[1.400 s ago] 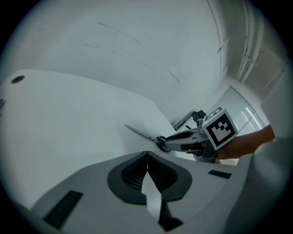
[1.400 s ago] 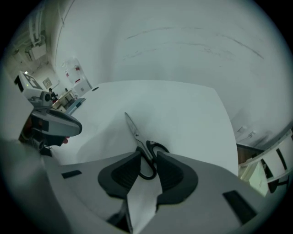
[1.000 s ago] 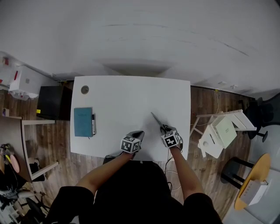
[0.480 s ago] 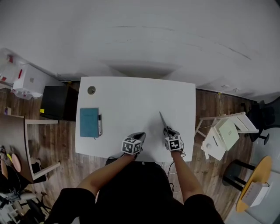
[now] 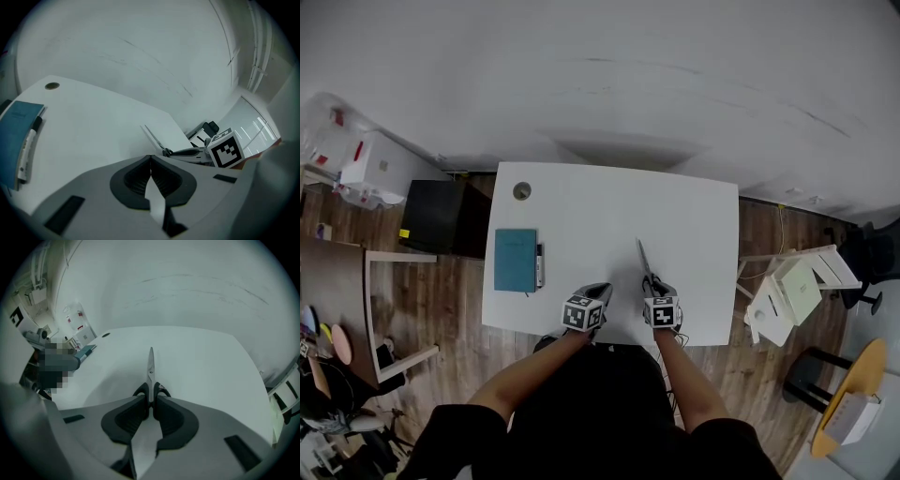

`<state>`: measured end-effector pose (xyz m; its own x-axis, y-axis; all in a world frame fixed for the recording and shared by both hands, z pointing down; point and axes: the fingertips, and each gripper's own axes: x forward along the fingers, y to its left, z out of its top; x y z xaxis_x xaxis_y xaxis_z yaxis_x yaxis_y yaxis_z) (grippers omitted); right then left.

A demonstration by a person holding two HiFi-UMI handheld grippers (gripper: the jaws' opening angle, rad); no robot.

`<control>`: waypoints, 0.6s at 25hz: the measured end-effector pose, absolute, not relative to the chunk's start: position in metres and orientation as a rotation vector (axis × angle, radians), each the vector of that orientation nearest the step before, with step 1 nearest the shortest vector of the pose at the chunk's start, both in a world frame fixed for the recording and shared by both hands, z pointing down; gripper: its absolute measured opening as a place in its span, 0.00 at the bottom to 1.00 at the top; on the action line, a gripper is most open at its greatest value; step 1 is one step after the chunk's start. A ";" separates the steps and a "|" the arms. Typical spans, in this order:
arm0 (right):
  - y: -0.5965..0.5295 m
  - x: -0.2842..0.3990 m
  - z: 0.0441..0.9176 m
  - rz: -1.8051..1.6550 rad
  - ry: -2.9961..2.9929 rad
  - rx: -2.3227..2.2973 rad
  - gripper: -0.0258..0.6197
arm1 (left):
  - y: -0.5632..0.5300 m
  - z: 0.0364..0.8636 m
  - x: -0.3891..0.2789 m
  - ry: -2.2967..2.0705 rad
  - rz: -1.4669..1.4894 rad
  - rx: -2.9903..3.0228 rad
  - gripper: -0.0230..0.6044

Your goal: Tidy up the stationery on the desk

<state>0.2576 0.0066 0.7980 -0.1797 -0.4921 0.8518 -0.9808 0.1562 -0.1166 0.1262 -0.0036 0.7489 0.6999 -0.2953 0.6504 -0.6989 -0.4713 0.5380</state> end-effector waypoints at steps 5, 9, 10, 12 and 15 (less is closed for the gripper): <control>-0.007 0.203 0.796 0.960 -1.794 1.401 0.18 | -0.013 0.747 0.076 -0.806 0.595 2.058 0.06; -0.020 0.158 0.798 0.981 -1.812 1.376 0.18 | -0.025 0.749 0.025 -0.857 0.586 2.036 0.06; -0.022 0.147 0.798 0.991 -1.811 1.379 0.18 | -0.027 0.749 0.013 -0.861 0.593 2.041 0.06; -0.026 0.127 0.797 1.019 -1.806 1.393 0.18 | -0.028 0.747 -0.005 -0.859 0.622 2.074 0.06; -0.033 0.098 0.796 1.055 -1.796 1.424 0.18 | -0.030 0.747 -0.028 -0.855 0.646 2.109 0.06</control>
<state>0.0977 -0.0333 0.7959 -0.2366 -0.4870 0.8408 -0.9715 0.1047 -0.2127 -0.0282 -0.0301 0.7467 0.6485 -0.3608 0.6703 -0.7434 -0.4898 0.4555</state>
